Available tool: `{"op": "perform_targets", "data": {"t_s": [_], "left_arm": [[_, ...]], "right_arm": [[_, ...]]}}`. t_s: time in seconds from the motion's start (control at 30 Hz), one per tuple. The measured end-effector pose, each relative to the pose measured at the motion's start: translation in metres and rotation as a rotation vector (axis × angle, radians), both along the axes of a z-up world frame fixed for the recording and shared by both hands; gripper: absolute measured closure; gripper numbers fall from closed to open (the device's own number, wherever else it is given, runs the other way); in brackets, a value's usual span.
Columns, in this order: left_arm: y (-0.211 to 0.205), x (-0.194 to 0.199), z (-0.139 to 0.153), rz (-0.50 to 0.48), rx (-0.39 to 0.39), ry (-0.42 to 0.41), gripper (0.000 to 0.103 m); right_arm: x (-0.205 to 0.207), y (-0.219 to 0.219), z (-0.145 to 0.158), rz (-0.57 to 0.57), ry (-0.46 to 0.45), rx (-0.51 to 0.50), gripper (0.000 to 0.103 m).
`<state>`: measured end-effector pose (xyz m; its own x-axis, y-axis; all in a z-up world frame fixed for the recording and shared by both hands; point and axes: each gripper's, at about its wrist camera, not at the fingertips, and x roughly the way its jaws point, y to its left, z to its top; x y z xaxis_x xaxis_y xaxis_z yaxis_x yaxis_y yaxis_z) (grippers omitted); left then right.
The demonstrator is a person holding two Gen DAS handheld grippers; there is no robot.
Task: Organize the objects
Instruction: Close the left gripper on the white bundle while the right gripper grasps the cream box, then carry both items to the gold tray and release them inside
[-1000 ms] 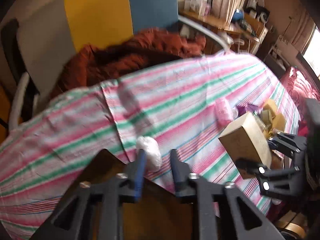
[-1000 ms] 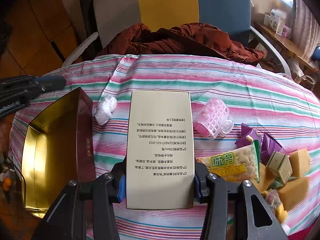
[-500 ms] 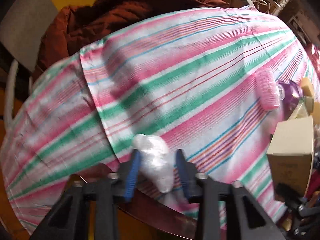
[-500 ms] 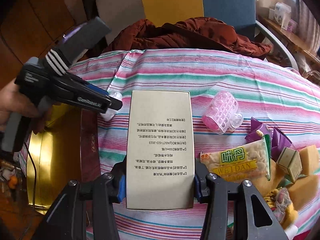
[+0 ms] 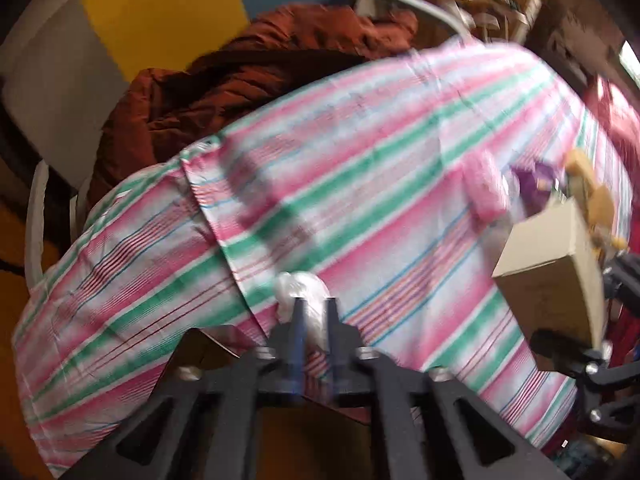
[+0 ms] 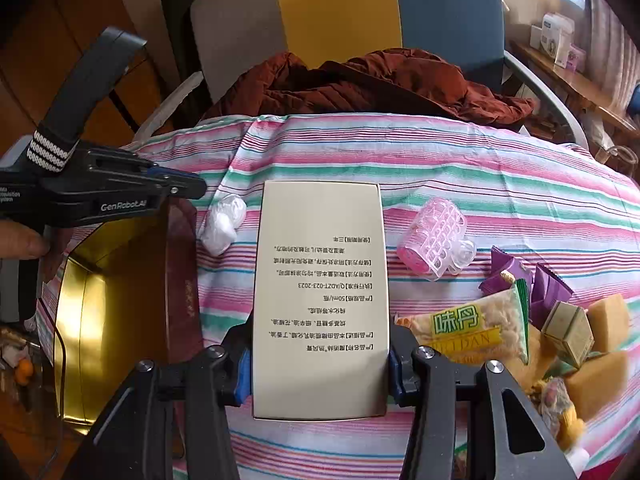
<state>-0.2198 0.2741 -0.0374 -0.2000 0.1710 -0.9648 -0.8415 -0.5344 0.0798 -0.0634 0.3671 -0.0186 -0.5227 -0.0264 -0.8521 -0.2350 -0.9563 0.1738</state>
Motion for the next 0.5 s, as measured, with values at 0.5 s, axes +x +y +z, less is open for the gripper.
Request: {"op": "perform_targets", "data": {"t_s": [0.5], "left_arm": [[0.002,-0.015,-0.033,0.054,-0.073,-0.011,0.067]], "right_arm": [[-0.002,0.014,-0.005,-0.017,0.002,-0.031,0.053]]}}
